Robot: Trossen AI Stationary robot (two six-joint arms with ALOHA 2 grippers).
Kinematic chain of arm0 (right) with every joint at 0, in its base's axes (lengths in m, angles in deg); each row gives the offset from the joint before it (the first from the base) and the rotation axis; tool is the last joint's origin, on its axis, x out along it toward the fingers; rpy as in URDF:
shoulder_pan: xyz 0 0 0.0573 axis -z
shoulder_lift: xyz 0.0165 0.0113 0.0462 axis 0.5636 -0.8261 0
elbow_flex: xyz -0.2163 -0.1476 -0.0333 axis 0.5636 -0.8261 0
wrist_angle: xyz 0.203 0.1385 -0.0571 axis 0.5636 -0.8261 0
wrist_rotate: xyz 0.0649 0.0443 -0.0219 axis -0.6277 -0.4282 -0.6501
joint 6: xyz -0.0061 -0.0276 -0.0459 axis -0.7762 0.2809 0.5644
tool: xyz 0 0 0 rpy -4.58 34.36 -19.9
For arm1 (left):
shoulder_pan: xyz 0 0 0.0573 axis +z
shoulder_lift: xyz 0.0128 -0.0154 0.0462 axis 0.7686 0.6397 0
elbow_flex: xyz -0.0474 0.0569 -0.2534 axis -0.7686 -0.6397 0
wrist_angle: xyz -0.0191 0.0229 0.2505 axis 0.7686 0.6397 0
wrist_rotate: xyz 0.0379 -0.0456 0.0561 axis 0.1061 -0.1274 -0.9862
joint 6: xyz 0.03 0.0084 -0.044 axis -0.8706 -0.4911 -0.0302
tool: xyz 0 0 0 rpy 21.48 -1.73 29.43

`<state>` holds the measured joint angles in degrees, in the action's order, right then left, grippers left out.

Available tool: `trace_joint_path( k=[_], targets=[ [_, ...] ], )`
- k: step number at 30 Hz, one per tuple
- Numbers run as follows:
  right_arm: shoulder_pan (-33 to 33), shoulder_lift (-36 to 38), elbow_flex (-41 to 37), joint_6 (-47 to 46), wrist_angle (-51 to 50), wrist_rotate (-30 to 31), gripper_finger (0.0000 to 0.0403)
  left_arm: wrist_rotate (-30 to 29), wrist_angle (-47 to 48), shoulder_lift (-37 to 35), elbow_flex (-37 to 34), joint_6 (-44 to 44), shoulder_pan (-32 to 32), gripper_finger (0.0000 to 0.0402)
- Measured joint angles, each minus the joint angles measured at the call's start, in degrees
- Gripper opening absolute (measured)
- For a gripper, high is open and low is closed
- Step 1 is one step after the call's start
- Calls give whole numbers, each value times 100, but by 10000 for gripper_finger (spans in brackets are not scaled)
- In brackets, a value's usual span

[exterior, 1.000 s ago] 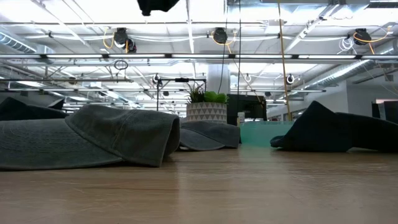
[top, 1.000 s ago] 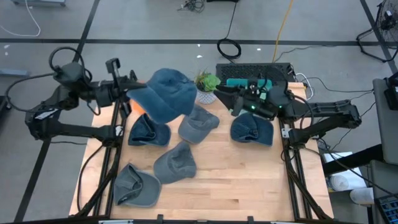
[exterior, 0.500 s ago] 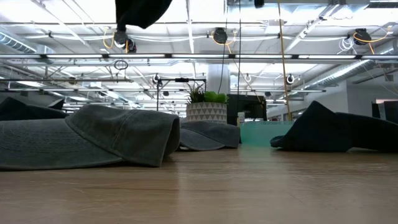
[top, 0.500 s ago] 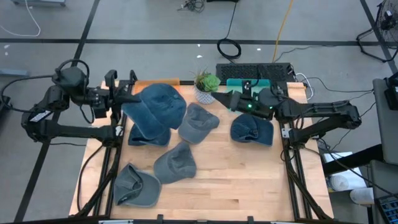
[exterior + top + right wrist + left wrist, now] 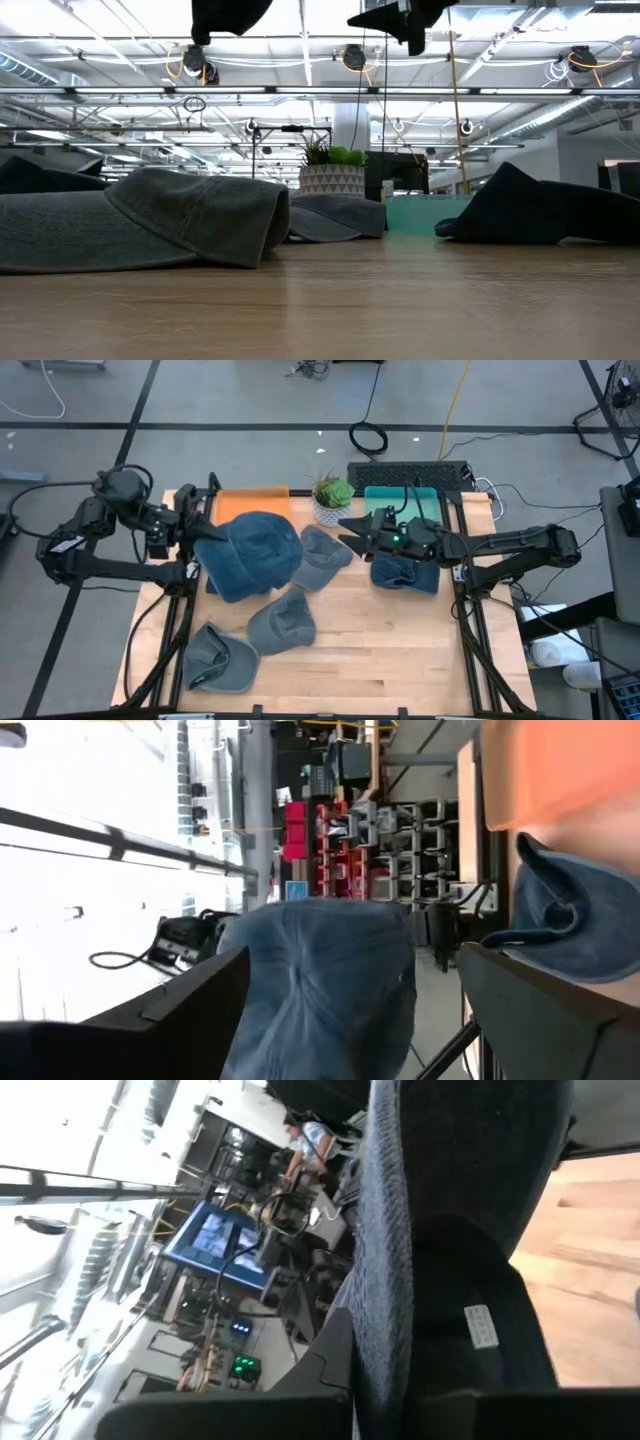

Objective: Pick & Place hat
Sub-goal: Put the bottom blue cap into the light blue bin

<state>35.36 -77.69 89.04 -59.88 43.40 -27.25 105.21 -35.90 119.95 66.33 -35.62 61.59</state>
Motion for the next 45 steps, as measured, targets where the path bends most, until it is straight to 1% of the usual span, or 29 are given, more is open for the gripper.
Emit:
trace_joint_path(
  k=[3,5,9,11,12,16,21,24,27,32,36,40,45],
  targets=[
    [0,0,-11,-64,5,-9,345,-113,-10,159,0,-119,-169,7],
    [0,0,-11,-71,-1,-133,345,-209,-74,287,0,-197,-289,7],
    [0,-44,-11,-333,10,-176,345,-723,-337,511,0,-486,-521,7],
    [4,-56,-15,-509,-91,-342,345,-938,-504,612,0,-592,-620,7],
    [22,-57,-15,-569,-116,-446,345,-976,-600,669,0,-643,-664,7],
    [39,-59,-13,-687,-265,-461,345,-986,-802,869,0,-703,-839,7],
    [39,-55,-13,-645,-13,-480,345,-980,-830,1153,-1,-717,-1016,7],
    [42,-59,-13,-513,84,-759,345,-1003,-1123,1335,0,-692,-1081,7],
    [39,-57,-13,-471,105,-925,345,-1235,-1406,1500,-1,-697,-1174,7],
    [37,-57,-13,-338,133,-1213,345,-1308,-1579,1653,-1,-676,-1214,7],
    [37,-57,-13,-283,161,-1340,344,-1782,-1567,1765,0,-668,-1212,7],
    [37,-57,-13,-171,176,-1362,323,-1872,-1589,1783,-1,-651,-1209,7],
    [35,-57,-13,-133,255,-1517,278,-1935,-1551,1788,0,-659,-1208,7]
  ],
)
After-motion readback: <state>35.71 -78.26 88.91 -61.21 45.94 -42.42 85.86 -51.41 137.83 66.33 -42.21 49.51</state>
